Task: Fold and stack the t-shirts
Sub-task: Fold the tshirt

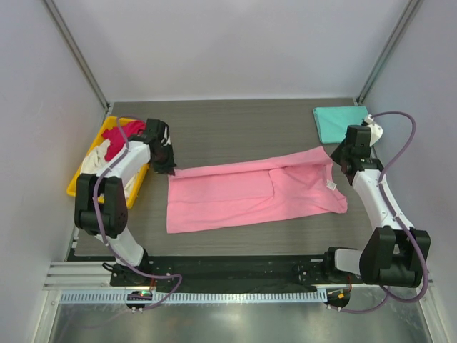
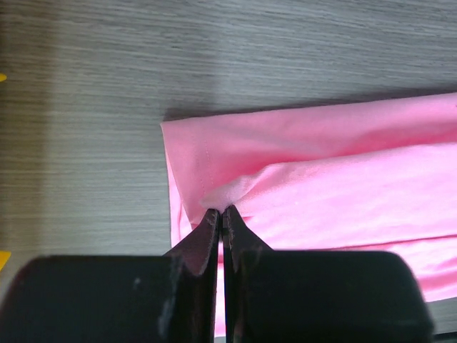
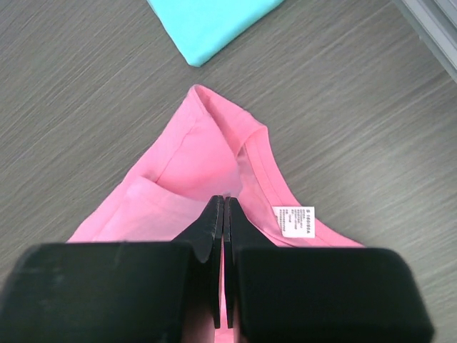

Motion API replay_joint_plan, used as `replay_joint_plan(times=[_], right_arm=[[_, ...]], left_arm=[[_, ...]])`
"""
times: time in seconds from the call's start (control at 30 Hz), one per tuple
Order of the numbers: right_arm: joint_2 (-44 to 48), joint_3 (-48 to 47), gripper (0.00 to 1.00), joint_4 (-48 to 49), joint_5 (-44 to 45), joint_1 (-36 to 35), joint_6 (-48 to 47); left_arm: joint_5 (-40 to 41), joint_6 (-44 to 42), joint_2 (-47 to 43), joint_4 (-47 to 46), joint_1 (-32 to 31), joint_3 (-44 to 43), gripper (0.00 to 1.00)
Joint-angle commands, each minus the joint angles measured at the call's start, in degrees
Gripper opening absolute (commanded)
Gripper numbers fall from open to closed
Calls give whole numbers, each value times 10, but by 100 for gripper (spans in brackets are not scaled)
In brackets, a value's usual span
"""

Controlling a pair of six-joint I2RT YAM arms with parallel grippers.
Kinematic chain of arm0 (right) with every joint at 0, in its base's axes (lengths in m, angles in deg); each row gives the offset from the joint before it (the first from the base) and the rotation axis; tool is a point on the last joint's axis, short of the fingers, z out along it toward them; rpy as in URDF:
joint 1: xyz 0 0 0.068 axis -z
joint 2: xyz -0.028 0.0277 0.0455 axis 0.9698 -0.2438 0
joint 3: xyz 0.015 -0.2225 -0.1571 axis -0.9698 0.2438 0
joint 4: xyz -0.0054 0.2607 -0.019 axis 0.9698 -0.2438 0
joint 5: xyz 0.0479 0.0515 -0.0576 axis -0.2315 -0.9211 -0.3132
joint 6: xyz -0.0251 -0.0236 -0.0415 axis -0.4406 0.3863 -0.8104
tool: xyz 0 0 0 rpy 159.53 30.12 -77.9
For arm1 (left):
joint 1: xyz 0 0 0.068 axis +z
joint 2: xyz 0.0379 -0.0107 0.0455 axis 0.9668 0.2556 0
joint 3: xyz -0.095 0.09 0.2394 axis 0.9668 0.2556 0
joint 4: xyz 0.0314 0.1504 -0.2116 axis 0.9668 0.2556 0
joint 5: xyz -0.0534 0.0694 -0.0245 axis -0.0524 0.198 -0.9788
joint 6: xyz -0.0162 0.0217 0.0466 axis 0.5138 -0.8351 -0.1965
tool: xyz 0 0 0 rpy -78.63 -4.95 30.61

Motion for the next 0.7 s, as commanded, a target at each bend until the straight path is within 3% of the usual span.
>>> replay_joint_plan(times=[0.0, 0.37, 0.57, 0.6, 0.67], right_arm=[[38, 8, 1, -11, 29, 0, 6], [58, 22, 1, -67, 58, 1, 2], [86, 85, 1, -100, 37, 1, 62], [90, 96, 1, -95, 14, 1, 68], [97, 124, 1, -91, -14, 1, 82]], left_arm=[[10, 9, -44, -24, -1, 10, 0], [35, 5, -40, 6, -1, 12, 0], [56, 32, -62, -3, -2, 74, 0], [59, 32, -62, -4, -3, 76, 2], [78, 28, -57, 17, -13, 65, 18]])
